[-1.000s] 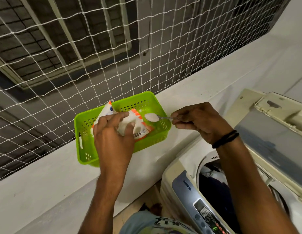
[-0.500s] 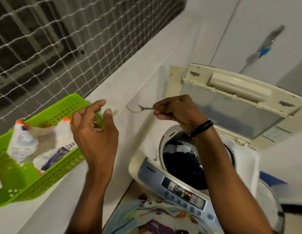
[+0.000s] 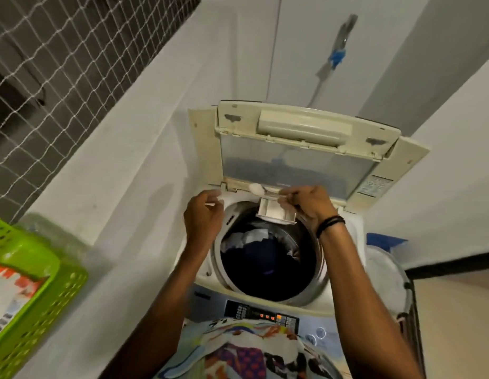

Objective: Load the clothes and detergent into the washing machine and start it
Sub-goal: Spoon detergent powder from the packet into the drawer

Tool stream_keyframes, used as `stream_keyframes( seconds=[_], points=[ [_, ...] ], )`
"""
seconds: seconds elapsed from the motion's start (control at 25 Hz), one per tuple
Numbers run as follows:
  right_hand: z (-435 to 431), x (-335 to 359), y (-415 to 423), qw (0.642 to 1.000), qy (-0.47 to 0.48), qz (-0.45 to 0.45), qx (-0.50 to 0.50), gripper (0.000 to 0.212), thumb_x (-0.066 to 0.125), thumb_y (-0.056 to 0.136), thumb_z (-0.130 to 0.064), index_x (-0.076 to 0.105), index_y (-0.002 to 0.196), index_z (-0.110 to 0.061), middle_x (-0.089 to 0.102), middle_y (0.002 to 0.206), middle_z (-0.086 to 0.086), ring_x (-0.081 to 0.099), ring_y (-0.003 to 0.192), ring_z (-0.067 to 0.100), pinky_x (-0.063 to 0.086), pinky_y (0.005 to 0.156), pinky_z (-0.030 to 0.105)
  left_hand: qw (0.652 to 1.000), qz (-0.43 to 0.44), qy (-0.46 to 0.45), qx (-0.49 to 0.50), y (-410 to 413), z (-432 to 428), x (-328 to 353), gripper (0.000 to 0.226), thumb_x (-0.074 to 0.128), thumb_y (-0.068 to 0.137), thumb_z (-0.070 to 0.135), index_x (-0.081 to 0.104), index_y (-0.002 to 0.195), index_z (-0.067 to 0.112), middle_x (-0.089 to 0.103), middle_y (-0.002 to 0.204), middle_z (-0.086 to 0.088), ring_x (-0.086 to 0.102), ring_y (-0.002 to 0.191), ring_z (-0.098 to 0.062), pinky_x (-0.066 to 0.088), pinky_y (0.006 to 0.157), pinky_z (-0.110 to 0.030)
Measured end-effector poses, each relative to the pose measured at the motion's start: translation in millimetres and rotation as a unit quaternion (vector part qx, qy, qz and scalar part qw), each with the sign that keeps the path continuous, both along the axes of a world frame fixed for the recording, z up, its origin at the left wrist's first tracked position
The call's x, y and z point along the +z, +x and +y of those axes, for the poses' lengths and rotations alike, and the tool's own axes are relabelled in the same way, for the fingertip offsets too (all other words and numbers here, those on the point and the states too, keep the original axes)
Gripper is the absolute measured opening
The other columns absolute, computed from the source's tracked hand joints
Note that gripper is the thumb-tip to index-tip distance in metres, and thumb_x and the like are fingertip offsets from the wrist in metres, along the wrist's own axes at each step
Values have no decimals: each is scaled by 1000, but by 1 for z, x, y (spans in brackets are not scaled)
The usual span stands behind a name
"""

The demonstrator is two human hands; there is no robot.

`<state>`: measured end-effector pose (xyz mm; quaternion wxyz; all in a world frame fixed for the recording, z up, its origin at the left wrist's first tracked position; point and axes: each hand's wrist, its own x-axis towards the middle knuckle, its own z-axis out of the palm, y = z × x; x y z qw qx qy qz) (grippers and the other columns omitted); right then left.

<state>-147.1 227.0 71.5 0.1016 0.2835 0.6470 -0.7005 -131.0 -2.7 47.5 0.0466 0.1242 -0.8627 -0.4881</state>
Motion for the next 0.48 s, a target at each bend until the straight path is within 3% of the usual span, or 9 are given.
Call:
stream_keyframes(
  seconds=[0.16, 0.24, 0.32, 0.48],
  points=[
    [36, -63, -7, 995, 18, -48, -84, 18, 54, 86, 17, 69, 83, 9, 70, 68, 17, 68, 59, 19, 60, 60, 23, 979, -175, 108, -12, -34, 33, -61, 21, 66, 82, 14, 74, 102, 14, 74, 93, -1, 68, 85, -17, 55, 86, -30],
    [47, -100, -9, 991, 47, -79, -98, 17, 64, 83, 9, 74, 75, -3, 73, 75, 16, 71, 64, 19, 62, 72, 34, 933, -283, 218, 43, -48, 50, -81, 15, 67, 83, 12, 72, 96, 5, 71, 83, -8, 64, 71, -19, 54, 78, -31],
    [51, -132, -11, 984, 120, -103, -86, 9, 73, 74, -8, 78, 70, -15, 76, 84, 11, 73, 81, 23, 59, 87, 43, 880, -358, 303, 68, -59, 63, -101, 6, 62, 90, 9, 67, 90, 6, 63, 79, -11, 58, 71, -19, 51, 78, -31],
    [30, -140, -4, 946, 317, -69, 8, 23, 68, 79, -4, 79, 97, -13, 76, 101, 8, 68, 97, 22, 48, 91, 23, 812, -431, 388, 63, -74, 80, -132, 11, 53, 99, 14, 60, 103, 6, 55, 83, -9, 57, 84, -17, 51, 82, -25]
  ],
)
